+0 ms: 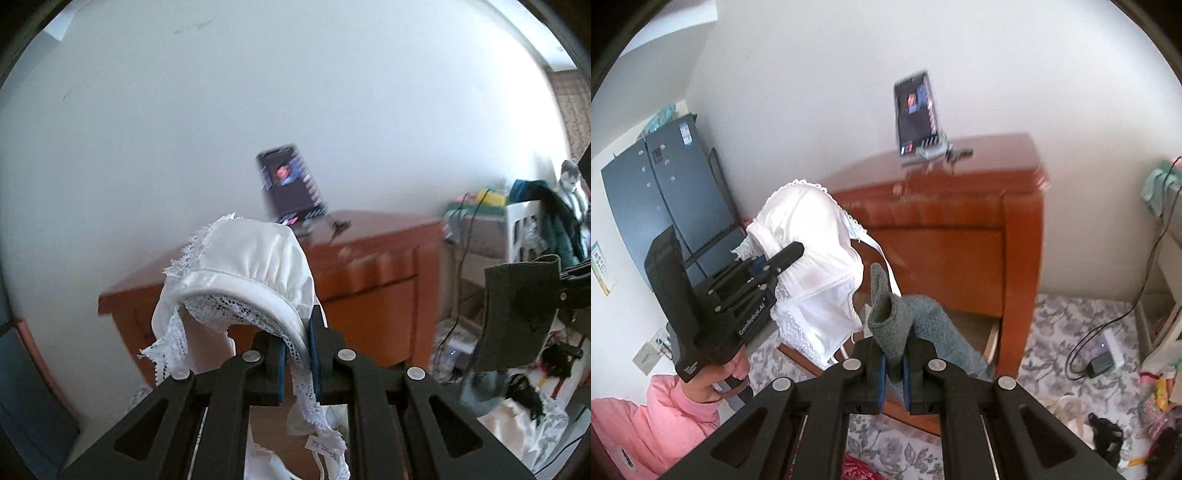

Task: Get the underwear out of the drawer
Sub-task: 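Lift the white bra and grey sock up out of the drawer with both grippers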

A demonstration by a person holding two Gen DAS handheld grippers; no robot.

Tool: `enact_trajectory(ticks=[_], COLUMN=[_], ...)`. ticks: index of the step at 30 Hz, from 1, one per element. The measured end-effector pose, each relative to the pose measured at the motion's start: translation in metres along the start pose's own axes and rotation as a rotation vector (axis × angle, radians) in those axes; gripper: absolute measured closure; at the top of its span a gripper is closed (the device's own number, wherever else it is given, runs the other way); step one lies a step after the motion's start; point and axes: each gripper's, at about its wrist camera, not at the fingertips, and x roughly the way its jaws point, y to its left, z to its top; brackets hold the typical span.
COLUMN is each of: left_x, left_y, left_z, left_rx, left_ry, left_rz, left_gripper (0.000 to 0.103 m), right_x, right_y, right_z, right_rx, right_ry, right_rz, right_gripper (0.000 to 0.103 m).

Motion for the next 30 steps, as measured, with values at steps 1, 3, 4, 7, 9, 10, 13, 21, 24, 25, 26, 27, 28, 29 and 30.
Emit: enact_trajectory(ticks=[1, 3, 4, 7, 9, 10, 13, 21, 24, 25, 26, 27, 28, 29, 30], left_x=[-0.003, -0.012, -0.016, -0.027, -0.033, -0.036, -0.04, -0.051, -0.05, -0.05, -0.049, -0.049, -0.049, -0.048, -0.046], left_y=[-0.005, -0.015, -0.021, -0.037, -0.051, -0.059, -0.079, -0.137, -0.155, -0.16, -0.167, -0.172, -0.177, -0.182, -0.189], left_z=[0.006, 0.017, 0.023, 0.036, 0.047, 0.053, 0.069, 0.101, 0.107, 0.107, 0.109, 0.109, 0.109, 0.11, 0.109], left_rx=[-0.002, 0.001, 0.005, 0.02, 0.04, 0.05, 0.062, 0.086, 0.08, 0.078, 0.076, 0.075, 0.074, 0.074, 0.075], left_ry=[-0.009, -0.026, -0.038, -0.065, -0.088, -0.099, -0.121, -0.165, -0.156, -0.153, -0.151, -0.148, -0.146, -0.143, -0.14], left_rz=[-0.017, -0.038, -0.051, -0.077, -0.093, -0.106, -0.149, -0.275, -0.318, -0.329, -0.345, -0.355, -0.364, -0.375, -0.387], left_gripper=[0.092, 0.092, 0.092, 0.092, 0.092, 0.092, 0.092, 0.092, 0.092, 0.092, 0.092, 0.092, 0.092, 0.092, 0.092], right_x=[-0.009, -0.027, -0.034, -0.062, -0.081, -0.091, -0.12, -0.179, -0.192, -0.195, -0.198, -0.201, -0.203, -0.205, -0.206], right_y=[0.0, -0.003, -0.004, -0.013, -0.018, -0.021, -0.025, -0.042, -0.054, -0.058, -0.062, -0.067, -0.07, -0.074, -0.077], right_z=[0.001, 0.0, 0.0, 0.0, 0.001, 0.001, 0.003, 0.001, -0.005, -0.008, -0.01, -0.013, -0.015, -0.018, -0.02], right_rx=[0.003, 0.008, 0.01, 0.022, 0.024, 0.026, 0.023, 0.02, 0.042, 0.052, 0.061, 0.073, 0.081, 0.088, 0.096], right_ry=[-0.017, -0.044, -0.054, -0.098, -0.13, -0.146, -0.189, -0.241, -0.241, -0.241, -0.241, -0.24, -0.237, -0.234, -0.229], right_rz=[-0.005, -0.023, -0.032, -0.049, -0.064, -0.073, -0.104, -0.201, -0.233, -0.242, -0.249, -0.257, -0.263, -0.27, -0.276], right_gripper=[0.096, 0.096, 0.096, 0.096, 0.096, 0.096, 0.096, 0.096, 0.096, 0.096, 0.096, 0.096, 0.096, 0.096, 0.096])
